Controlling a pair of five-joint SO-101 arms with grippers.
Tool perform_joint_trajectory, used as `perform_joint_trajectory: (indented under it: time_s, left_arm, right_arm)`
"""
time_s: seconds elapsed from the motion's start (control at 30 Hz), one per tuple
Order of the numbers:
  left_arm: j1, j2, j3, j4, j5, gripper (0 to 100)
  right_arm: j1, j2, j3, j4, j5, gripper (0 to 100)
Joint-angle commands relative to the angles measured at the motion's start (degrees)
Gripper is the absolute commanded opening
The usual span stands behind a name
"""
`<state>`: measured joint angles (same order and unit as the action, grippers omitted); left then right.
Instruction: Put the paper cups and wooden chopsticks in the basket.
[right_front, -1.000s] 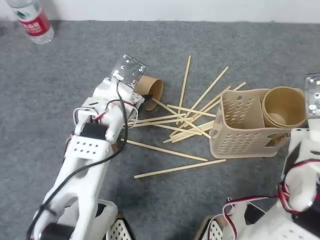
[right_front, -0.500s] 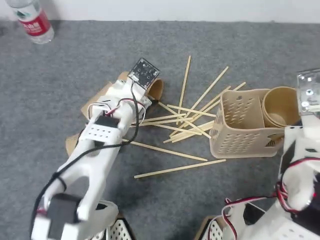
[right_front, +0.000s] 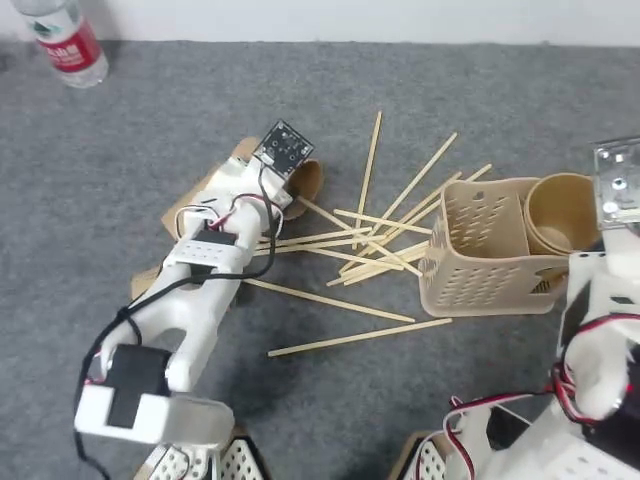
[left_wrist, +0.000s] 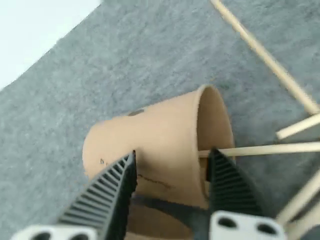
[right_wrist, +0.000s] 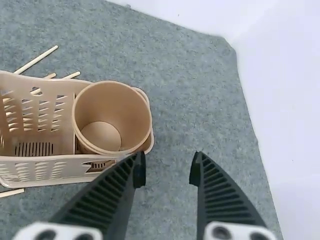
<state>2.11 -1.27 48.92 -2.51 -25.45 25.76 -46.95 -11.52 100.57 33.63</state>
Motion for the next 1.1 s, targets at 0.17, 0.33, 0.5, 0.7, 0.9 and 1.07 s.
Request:
perform_joint_trajectory:
  time_s: [0.17,0.33,0.5,0.7,0.9,1.07]
  left_arm:
    - [-1.58,-0.18,-2.15,-3.69,-1.85,6]
    - [-0.26,-5.1,-1.8,-2.29,-1.85,1]
    - [2.2,-19.69,-5.67,13.89,-1.41,1]
    - [4.48,-36.31,-18.42,37.1,1.14,1]
    - [4.92,-42.37,-30.55,53.54,5.71,1]
    - [7.38,-41.85,-39.69,65.93,11.69,1]
  right_arm:
    - [-0.57,0.66,5.1,1.01,-0.79,15.1]
    - [-0.57,0.13,5.01,-0.75,-0.7,15.1]
    - [-0.57,0.31,2.29,-1.45,-1.14,15.1]
    - [-0.57,0.13,0.09,-1.45,-4.22,15.1]
    - [-0.57,0.04,-0.26,-0.84,-4.92,15.1]
    - [-7.25,0.13,-2.02,0.31,-8.79,15.1]
